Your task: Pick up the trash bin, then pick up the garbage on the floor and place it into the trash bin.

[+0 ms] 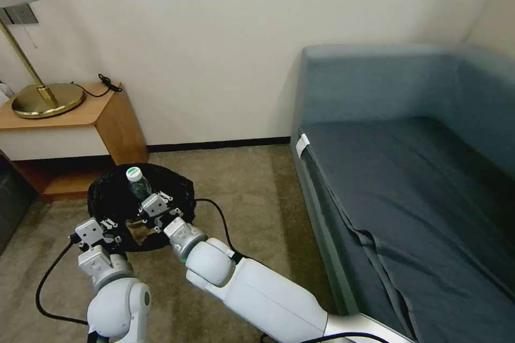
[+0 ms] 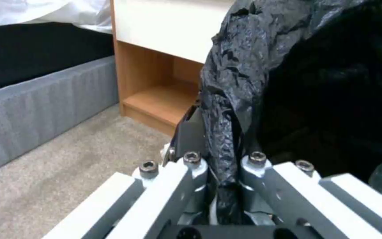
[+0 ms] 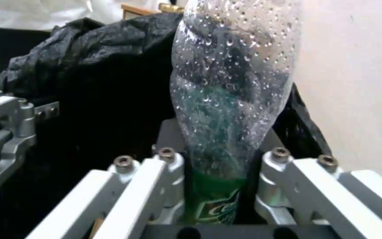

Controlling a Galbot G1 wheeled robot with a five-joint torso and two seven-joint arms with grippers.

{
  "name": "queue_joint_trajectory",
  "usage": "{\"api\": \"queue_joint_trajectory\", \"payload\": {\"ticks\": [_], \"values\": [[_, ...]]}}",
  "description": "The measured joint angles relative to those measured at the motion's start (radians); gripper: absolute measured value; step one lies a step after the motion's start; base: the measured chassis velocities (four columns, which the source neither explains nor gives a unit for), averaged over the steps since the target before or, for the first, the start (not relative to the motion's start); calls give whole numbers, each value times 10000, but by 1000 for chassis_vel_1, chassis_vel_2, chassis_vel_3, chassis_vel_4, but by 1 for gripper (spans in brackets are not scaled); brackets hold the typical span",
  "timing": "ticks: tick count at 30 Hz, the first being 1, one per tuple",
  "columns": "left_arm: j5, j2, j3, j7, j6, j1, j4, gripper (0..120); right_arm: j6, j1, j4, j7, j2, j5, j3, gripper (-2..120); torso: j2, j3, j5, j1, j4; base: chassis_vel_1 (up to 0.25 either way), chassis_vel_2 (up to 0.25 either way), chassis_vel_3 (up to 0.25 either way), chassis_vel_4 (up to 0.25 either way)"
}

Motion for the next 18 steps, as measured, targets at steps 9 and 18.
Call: {"api": "queue_joint_trajectory", "payload": {"ticks": [9,18], "values": [[25,0,3,0,-5,24,-20,4,21,-44,70,-93,-2,-67,11,64,0,0,0,0,0,0,0,0,0],[17,0,-20,-1,-6,9,-52,4,18,-52,86,-87,-3,-52,70,98,0,0,0,0,0,0,0,0,0]]}}
